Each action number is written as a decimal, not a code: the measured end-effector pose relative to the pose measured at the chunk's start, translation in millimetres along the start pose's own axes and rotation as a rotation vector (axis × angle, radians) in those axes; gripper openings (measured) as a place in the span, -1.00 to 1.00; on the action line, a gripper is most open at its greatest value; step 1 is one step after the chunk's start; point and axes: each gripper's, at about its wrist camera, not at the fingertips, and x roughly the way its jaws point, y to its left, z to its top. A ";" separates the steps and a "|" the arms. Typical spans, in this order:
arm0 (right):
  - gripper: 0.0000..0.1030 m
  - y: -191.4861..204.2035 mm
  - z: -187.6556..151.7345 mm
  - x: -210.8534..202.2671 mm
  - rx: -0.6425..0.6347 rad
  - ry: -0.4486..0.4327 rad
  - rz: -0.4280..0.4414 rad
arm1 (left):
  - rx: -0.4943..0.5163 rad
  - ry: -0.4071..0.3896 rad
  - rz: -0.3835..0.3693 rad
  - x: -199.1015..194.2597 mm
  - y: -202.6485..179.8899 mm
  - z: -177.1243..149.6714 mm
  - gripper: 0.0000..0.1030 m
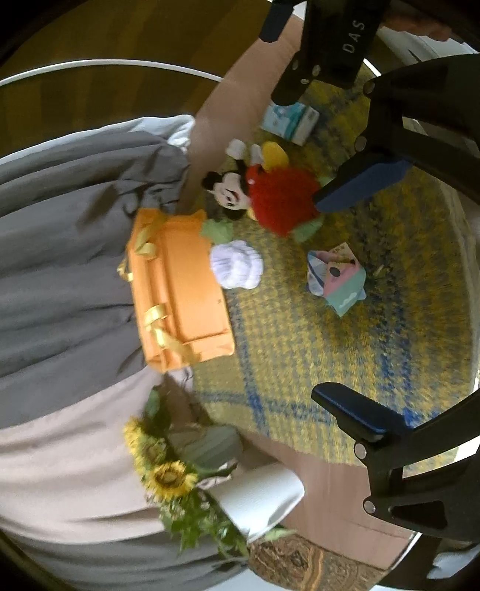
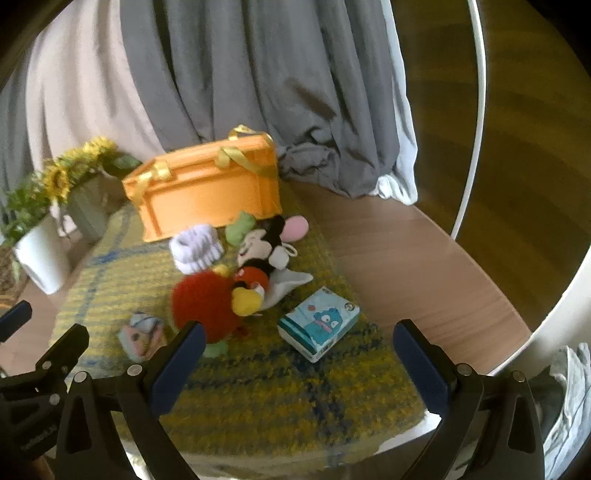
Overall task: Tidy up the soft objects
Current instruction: 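Grasp the patterned tissue pack with the left tool while the right tool grasps the blue tissue box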
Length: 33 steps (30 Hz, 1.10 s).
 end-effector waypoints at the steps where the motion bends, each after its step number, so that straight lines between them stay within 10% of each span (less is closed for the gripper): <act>1: 0.99 1.6 -1.3 6.3 0.000 0.006 -0.013 | 0.007 0.010 -0.007 7.7 -0.4 -1.5 0.83; 18: 0.83 2.2 -17.6 98.0 0.031 0.085 -0.141 | 0.026 0.164 -0.099 104.4 -13.0 -19.4 0.42; 33: 0.40 -2.8 -16.9 106.1 0.059 0.102 -0.150 | 0.019 0.167 -0.137 103.2 -10.8 -15.8 -0.07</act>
